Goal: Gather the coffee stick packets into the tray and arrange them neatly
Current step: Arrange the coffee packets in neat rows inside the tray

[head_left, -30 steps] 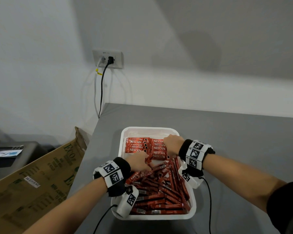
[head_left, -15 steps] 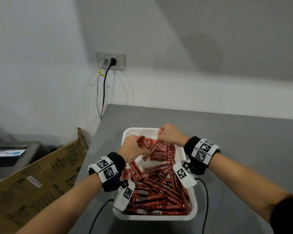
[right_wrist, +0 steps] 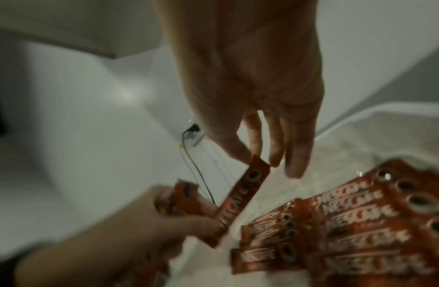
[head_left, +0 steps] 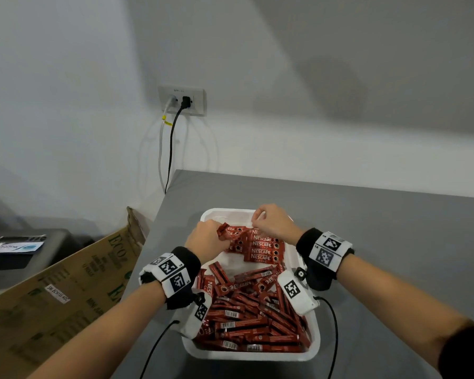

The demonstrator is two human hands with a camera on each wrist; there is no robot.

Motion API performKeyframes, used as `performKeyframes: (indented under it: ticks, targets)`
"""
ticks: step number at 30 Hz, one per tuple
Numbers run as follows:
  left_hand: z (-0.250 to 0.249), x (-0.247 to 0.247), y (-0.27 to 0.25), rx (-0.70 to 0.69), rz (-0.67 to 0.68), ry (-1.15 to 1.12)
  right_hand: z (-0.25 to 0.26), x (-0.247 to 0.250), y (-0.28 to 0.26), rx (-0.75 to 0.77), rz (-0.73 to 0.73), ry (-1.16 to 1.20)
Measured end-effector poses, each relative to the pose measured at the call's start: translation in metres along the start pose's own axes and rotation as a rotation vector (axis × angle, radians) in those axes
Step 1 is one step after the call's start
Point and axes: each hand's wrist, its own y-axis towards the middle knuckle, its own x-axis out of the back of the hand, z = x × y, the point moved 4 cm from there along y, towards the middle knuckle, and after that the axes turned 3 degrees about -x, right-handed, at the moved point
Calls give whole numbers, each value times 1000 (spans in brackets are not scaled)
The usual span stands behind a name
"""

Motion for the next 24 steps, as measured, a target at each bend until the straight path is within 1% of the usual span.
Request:
performKeyframes:
  ticks: [1, 2, 3, 5, 6, 9, 11, 12, 16, 21, 24]
  targets:
    - [1, 2, 2, -6, -2, 5, 2, -1, -2, 88, -36, -109]
    - [1, 5, 3, -11, 4, 13, 5, -5, -4, 183, -41, -206]
    - [1, 8, 5, -20, 12, 21, 6, -12, -7, 267, -13, -273]
    - [3, 11, 7, -39, 39, 31, 6, -25, -10, 362, 42, -368]
    - [5, 11, 8, -44, 58, 40, 5, -31, -10, 376, 53, -398]
    - [12, 11, 8, -22, 65, 55, 5, -43, -4, 324, 140, -390]
    - [20, 14, 8, 24, 16, 13, 7, -51, 1, 297, 213, -399]
    - [24, 17, 8, 46, -7, -4, 9, -54, 3, 308, 224, -412]
    - [32, 25, 6, 74, -51, -11, 13, -56, 6, 355, 146, -387]
    - [38, 28, 7, 82, -88, -52, 10, -65, 13, 259, 102, -356]
    - [41, 26, 8, 96, -67, -62, 5, -68, 15, 202, 138, -380]
